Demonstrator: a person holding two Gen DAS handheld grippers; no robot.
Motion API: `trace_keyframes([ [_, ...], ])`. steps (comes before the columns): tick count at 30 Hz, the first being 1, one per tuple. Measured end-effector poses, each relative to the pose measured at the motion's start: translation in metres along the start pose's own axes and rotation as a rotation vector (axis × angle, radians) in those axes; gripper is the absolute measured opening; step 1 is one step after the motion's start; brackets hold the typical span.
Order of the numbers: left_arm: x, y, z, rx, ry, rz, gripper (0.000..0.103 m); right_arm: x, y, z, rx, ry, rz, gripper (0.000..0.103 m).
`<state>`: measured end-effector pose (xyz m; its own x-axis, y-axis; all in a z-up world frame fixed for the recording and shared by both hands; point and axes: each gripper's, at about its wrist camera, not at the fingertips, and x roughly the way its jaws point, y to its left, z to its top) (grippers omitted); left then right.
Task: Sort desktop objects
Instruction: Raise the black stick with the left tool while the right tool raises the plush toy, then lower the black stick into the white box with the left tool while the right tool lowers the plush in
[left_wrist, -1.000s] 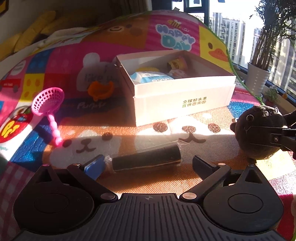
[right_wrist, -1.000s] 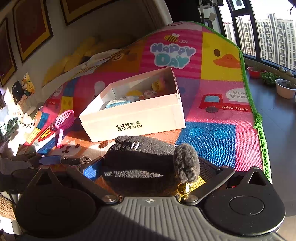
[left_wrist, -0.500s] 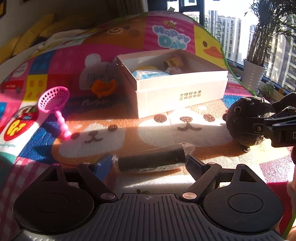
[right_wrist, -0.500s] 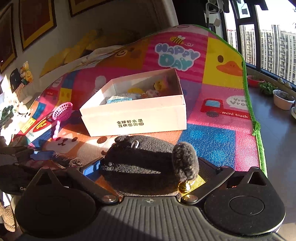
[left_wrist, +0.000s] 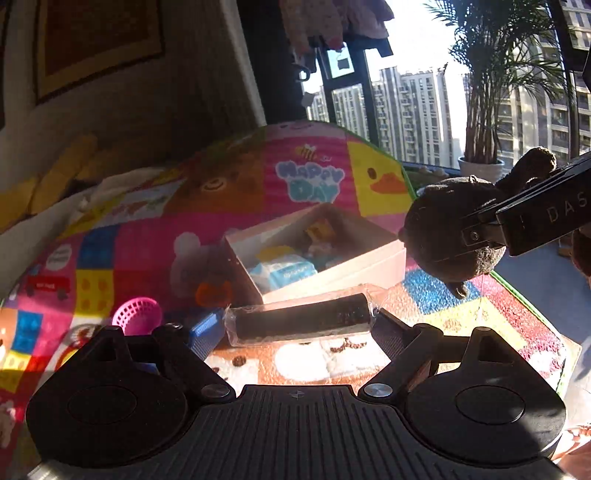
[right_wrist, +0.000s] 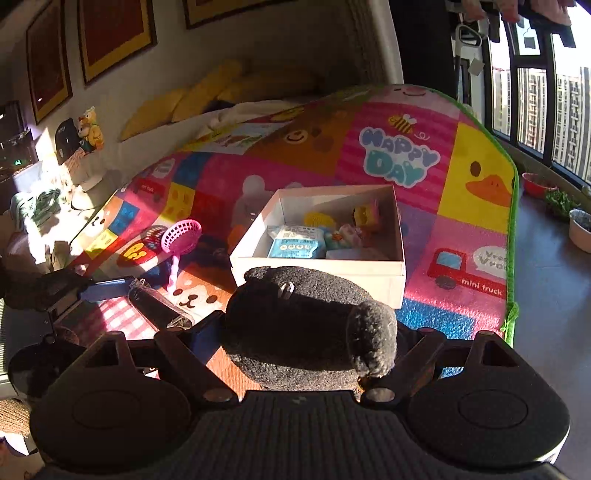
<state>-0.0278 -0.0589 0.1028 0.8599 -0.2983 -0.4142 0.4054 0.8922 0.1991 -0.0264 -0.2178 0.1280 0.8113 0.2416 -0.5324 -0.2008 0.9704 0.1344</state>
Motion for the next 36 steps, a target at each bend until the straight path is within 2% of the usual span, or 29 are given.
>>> trace_keyframes([
  [3, -0.012, -0.003, 0.028, 0.041, -0.106, 0.023, 0.09, -0.035, 0.004, 0.031, -0.026, -0.128, -0.014, 0.087],
  [6, -0.011, -0.003, 0.05, 0.066, -0.17, 0.044, 0.09, -0.058, 0.003, 0.059, -0.02, -0.224, -0.025, 0.087],
  [8, 0.001, -0.001, 0.06, 0.061, -0.18, 0.049, 0.09, -0.061, -0.003, 0.077, -0.006, -0.255, -0.027, 0.087],
  [11, 0.028, 0.003, 0.071, 0.052, -0.174, 0.047, 0.09, -0.048, -0.014, 0.099, 0.013, -0.25, -0.04, 0.087],
  [16, 0.101, 0.013, 0.076, 0.022, -0.182, 0.022, 0.093, 0.019, -0.036, 0.133, 0.062, -0.16, -0.055, 0.087],
  [17, 0.117, 0.017, 0.073, 0.002, -0.177, 0.013, 0.098, 0.034, -0.039, 0.137, 0.064, -0.142, -0.054, 0.087],
  [20, 0.147, 0.034, 0.057, -0.089, -0.086, -0.019, 0.099, 0.093, -0.048, 0.145, 0.093, -0.065, -0.051, 0.087],
  [22, 0.148, 0.046, 0.039, -0.137, -0.048, -0.038, 0.101, 0.127, -0.054, 0.145, 0.12, -0.009, -0.054, 0.087],
  [28, 0.131, 0.076, -0.009, -0.226, 0.036, -0.012, 0.103, 0.201, -0.059, 0.133, 0.149, 0.117, -0.05, 0.087],
  [34, 0.123, 0.09, -0.031, -0.291, 0.045, -0.004, 0.103, 0.253, -0.036, 0.141, 0.151, 0.173, 0.055, 0.087],
  [36, 0.123, 0.093, -0.038, -0.324, 0.056, -0.015, 0.103, 0.279, -0.026, 0.143, 0.134, 0.245, 0.066, 0.087],
])
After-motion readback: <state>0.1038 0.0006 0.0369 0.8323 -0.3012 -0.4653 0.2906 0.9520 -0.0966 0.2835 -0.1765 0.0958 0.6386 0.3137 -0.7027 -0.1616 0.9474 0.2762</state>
